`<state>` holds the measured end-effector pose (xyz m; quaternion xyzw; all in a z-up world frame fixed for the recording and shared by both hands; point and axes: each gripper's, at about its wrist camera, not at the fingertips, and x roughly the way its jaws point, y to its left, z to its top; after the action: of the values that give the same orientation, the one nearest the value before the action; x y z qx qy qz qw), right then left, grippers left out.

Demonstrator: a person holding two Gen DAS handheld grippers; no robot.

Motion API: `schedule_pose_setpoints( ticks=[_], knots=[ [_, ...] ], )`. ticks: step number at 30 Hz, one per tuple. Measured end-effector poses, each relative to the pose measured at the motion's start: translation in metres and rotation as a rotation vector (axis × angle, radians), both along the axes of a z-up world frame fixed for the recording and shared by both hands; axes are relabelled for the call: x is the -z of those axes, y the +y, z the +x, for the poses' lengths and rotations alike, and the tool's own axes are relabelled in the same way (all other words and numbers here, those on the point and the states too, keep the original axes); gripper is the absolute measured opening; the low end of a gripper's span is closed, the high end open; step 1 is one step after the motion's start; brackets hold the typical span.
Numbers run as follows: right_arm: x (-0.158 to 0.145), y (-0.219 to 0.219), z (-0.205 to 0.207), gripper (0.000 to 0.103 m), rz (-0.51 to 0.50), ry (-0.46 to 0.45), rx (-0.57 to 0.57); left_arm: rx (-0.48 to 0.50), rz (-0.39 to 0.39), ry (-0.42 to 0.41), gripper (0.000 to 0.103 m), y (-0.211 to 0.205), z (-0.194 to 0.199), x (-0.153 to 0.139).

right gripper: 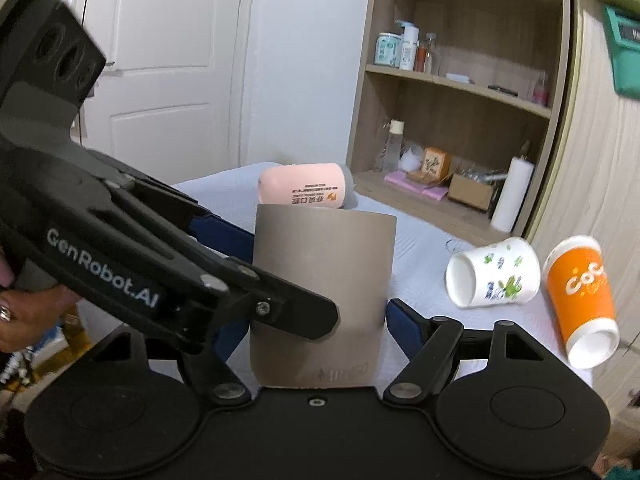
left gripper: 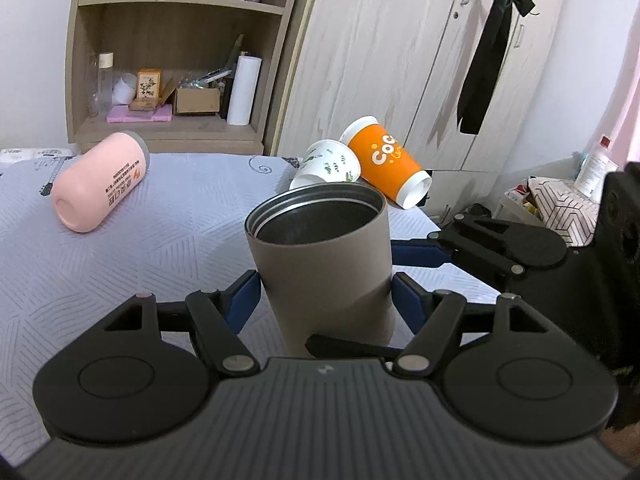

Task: Flip cup upright
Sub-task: 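Lower the upright beige tumbler onto the table with the right tool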

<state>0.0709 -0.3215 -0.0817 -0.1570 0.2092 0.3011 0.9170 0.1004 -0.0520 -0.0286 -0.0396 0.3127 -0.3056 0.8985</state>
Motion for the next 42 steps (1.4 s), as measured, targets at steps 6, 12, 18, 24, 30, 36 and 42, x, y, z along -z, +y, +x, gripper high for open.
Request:
schedule_pose_setpoints(
  ticks=[6, 12, 18, 24, 30, 36, 42],
  knots=[
    [0.004, 0.006, 0.009, 0.080, -0.001, -0.032, 0.001, -0.025, 0.045, -0.014, 0.071, -0.004, 0.009, -0.004],
    [0.006, 0.021, 0.026, 0.080, 0.008, -0.055, 0.021, -0.050, 0.054, -0.029, 0.071, 0.003, 0.029, -0.006],
    [0.008, 0.032, 0.048, 0.080, 0.027, -0.090, 0.049, -0.059, 0.078, -0.056, 0.071, 0.006, 0.054, -0.011],
    [0.005, 0.034, 0.060, 0.080, 0.051, -0.116, 0.064, -0.049, 0.083, -0.085, 0.071, 0.006, 0.069, -0.017],
    [0.013, 0.033, 0.066, 0.080, 0.027, -0.112, 0.081, -0.032, 0.090, -0.075, 0.071, 0.000, 0.078, -0.009],
    [0.016, 0.026, 0.059, 0.080, 0.014, -0.096, 0.095, 0.011, 0.009, -0.064, 0.071, 0.005, 0.072, -0.004],
    [0.016, 0.020, 0.061, 0.080, 0.053, -0.065, 0.110, 0.013, 0.016, -0.074, 0.071, -0.001, 0.068, -0.004]
  ],
)
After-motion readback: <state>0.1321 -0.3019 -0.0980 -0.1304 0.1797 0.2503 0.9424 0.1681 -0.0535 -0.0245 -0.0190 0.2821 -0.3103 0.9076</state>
